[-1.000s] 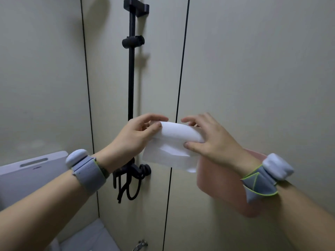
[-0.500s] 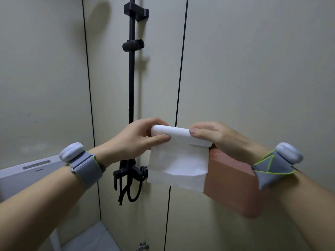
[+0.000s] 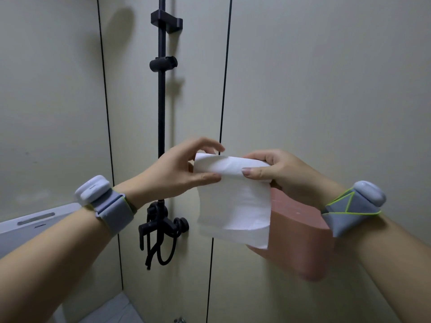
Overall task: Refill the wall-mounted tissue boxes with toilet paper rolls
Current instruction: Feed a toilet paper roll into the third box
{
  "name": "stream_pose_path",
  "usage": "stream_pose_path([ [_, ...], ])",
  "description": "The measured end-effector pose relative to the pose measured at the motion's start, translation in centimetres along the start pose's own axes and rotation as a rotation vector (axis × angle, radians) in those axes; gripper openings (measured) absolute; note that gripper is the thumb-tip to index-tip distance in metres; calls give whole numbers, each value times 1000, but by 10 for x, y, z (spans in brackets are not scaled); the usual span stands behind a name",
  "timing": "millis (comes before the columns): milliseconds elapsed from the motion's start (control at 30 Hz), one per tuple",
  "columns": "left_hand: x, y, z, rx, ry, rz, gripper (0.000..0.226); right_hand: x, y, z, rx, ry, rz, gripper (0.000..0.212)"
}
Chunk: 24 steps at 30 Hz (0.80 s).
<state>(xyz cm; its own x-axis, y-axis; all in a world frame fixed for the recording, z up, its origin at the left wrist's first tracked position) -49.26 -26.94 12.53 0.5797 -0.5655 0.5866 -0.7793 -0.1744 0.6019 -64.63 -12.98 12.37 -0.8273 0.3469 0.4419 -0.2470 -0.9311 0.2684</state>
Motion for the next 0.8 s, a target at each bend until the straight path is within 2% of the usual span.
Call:
stream_pose_path([
  [67, 0, 0, -2, -72, 102, -15, 37, 1, -2, 1, -1, -6, -9, 36],
  [133, 3, 3, -3, -79, 156, -76, 31, 3, -4, 6, 49, -165, -82, 32],
  [200, 5, 6, 2, 7, 105, -117, 27, 5, -5, 15, 136, -382, -165, 33],
  [267, 3, 9, 6, 153, -68, -108, 27, 6, -5, 23, 199, -486, -225, 26],
  [367, -2, 13, 9, 243, -275, -112, 21, 12, -3, 26, 160, -300, -253, 15],
  [433, -2, 15, 3, 173, -262, -100, 19, 16, -2, 22, 86, -118, -252, 16],
  [533, -6, 17, -8, 52, -179, -40, 33, 22, -6, 17, 36, 19, -226, 13],
  [667, -6, 28, -7, 50, -198, -109, 32, 28, -12, 24, 163, -248, -235, 41],
  [800, -14, 52, -13, 47, -229, -132, 33, 51, -9, 29, 200, -369, -345, 44],
])
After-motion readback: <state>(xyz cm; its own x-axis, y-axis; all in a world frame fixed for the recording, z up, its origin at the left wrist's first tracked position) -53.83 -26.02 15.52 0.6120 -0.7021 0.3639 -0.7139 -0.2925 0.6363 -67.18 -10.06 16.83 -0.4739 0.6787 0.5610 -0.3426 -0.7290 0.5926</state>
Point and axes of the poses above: each hand's wrist, its own y-axis towards the middle knuckle, its own x-axis out of the back of the hand, z = x × y, the point moved 5 cm from there along y, towards the middle knuckle, and after that the axes turned 1 degree about -y, right-handed, at the moved point
